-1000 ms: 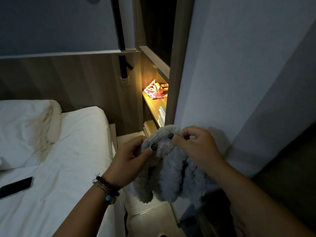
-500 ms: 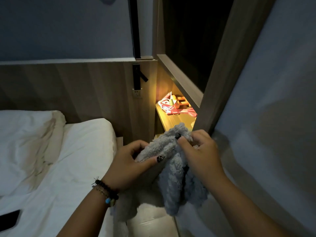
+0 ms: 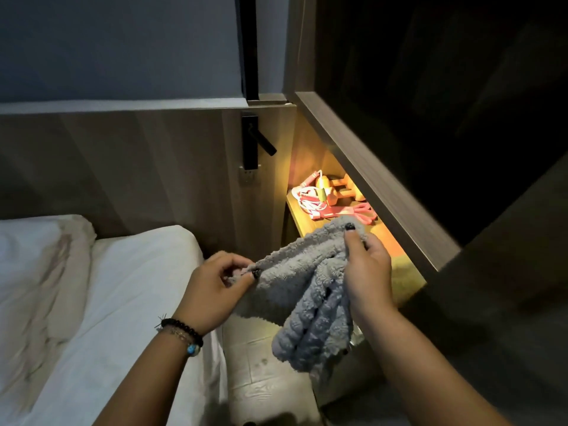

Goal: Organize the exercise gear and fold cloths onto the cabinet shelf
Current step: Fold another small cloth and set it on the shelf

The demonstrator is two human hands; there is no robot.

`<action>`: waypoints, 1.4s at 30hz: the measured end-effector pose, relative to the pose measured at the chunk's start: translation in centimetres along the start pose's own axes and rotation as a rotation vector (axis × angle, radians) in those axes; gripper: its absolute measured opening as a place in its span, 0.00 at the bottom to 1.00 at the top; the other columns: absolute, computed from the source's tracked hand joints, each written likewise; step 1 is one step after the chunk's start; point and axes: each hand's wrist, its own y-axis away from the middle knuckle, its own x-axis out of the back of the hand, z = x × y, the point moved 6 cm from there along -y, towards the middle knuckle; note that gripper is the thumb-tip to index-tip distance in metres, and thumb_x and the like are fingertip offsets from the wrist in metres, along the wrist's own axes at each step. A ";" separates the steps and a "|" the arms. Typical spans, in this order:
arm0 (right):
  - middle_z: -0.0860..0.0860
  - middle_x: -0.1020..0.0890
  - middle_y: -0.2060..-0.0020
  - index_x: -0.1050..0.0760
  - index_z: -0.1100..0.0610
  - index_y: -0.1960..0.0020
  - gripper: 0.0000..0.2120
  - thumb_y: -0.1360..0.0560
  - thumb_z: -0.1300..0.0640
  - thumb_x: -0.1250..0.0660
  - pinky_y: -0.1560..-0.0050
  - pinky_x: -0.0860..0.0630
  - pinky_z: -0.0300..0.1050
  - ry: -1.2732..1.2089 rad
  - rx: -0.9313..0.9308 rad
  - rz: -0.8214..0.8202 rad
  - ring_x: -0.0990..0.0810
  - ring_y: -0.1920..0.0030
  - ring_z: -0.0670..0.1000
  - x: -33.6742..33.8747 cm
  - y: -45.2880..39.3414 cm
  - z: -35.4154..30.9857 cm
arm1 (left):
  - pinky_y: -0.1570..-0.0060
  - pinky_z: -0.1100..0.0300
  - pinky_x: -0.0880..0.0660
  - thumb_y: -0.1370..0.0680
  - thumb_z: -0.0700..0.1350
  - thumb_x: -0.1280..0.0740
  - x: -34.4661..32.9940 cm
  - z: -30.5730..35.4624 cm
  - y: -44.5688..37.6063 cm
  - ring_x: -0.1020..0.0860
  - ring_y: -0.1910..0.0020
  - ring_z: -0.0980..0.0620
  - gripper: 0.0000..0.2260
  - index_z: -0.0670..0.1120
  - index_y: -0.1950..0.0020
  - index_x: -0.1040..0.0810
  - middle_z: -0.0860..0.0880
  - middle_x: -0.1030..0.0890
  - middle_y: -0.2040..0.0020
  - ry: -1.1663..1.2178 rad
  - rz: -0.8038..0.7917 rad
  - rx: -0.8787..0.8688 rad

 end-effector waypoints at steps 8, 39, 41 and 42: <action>0.50 0.16 0.54 0.23 0.49 0.48 0.08 0.27 0.54 0.31 0.58 0.18 0.51 0.162 0.068 -0.015 0.17 0.55 0.50 -7.2 -7.4 -0.5 | 0.66 0.75 0.32 0.22 0.43 0.34 1.5 -4.2 -10.0 0.24 0.62 0.63 0.09 0.55 0.59 0.27 0.60 0.22 0.62 0.041 0.113 0.046; 0.40 0.15 0.56 0.18 0.40 0.51 0.13 0.25 0.59 0.32 0.59 0.18 0.42 0.244 0.101 -0.019 0.16 0.57 0.42 -14.3 -27.6 1.4 | 0.62 0.57 0.20 0.39 0.33 0.22 -10.3 -7.9 -36.3 0.16 0.57 0.42 0.20 0.37 0.49 0.19 0.36 0.16 0.52 1.016 -0.320 0.631; 0.40 0.15 0.54 0.17 0.44 0.49 0.10 0.26 0.56 0.32 0.53 0.18 0.48 0.235 0.063 0.064 0.17 0.54 0.43 -14.4 -28.1 2.2 | 0.65 0.58 0.20 0.37 0.34 0.24 -11.7 -8.1 -37.3 0.16 0.60 0.42 0.14 0.36 0.53 0.18 0.33 0.17 0.54 1.082 -0.382 0.670; 0.40 0.15 0.54 0.17 0.46 0.48 0.10 0.26 0.57 0.32 0.51 0.19 0.47 0.238 0.068 0.097 0.17 0.53 0.41 -14.5 -28.4 2.5 | 0.66 0.58 0.20 0.36 0.34 0.26 -12.5 -8.3 -37.8 0.16 0.61 0.43 0.10 0.36 0.55 0.17 0.34 0.17 0.55 1.084 -0.404 0.663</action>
